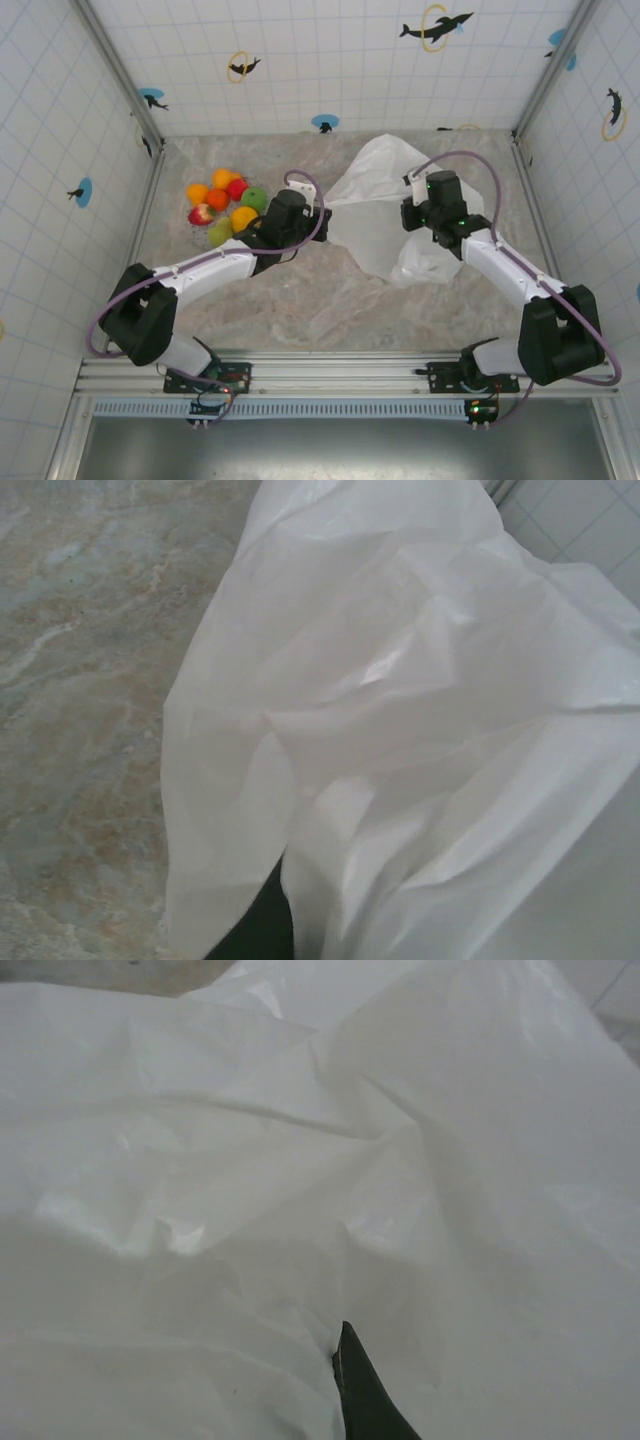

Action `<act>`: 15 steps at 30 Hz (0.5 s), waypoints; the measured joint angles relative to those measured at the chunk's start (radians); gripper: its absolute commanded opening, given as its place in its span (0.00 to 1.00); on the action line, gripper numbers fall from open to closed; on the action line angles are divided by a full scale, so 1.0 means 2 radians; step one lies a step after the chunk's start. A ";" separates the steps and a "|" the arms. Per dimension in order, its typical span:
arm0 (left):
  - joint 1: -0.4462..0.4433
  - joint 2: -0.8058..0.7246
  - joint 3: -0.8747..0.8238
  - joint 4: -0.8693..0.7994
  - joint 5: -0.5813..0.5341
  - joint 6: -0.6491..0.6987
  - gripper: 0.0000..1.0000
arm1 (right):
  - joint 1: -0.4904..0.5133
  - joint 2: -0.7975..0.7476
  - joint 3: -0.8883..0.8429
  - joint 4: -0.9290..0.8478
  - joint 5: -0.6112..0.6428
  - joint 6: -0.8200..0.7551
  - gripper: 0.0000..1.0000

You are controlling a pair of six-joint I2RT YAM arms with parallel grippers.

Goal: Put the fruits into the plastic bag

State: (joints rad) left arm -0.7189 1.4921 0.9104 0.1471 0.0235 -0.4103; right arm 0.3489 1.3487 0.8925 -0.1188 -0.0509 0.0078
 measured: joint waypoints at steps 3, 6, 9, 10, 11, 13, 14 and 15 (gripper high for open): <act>0.000 0.000 -0.001 -0.001 0.003 0.008 0.48 | -0.015 0.002 0.000 -0.007 -0.045 0.053 0.00; 0.000 -0.003 -0.005 0.001 0.017 0.010 0.71 | -0.022 0.005 0.000 -0.007 -0.079 0.110 0.00; 0.000 -0.022 -0.021 0.003 0.038 0.010 0.85 | -0.028 0.006 -0.011 0.010 -0.108 0.169 0.00; 0.001 -0.031 -0.028 0.005 0.045 0.010 0.88 | -0.031 0.006 -0.020 0.022 -0.118 0.192 0.00; 0.000 -0.044 -0.035 0.007 0.052 0.010 0.91 | -0.032 0.006 -0.030 0.035 -0.126 0.214 0.00; 0.000 -0.068 -0.048 0.010 0.062 0.009 0.93 | -0.034 0.007 -0.051 0.061 -0.139 0.254 0.00; 0.000 -0.079 -0.053 0.009 0.064 0.009 0.94 | -0.035 0.007 -0.061 0.075 -0.147 0.273 0.00; 0.001 -0.090 -0.057 0.009 0.066 0.009 0.94 | -0.034 0.008 -0.070 0.089 -0.154 0.293 0.00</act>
State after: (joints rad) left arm -0.7177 1.3121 0.7967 0.1658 0.1547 -0.3927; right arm 0.2802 1.3647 0.7532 0.0582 -0.3595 0.5941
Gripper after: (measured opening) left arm 0.932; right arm 0.041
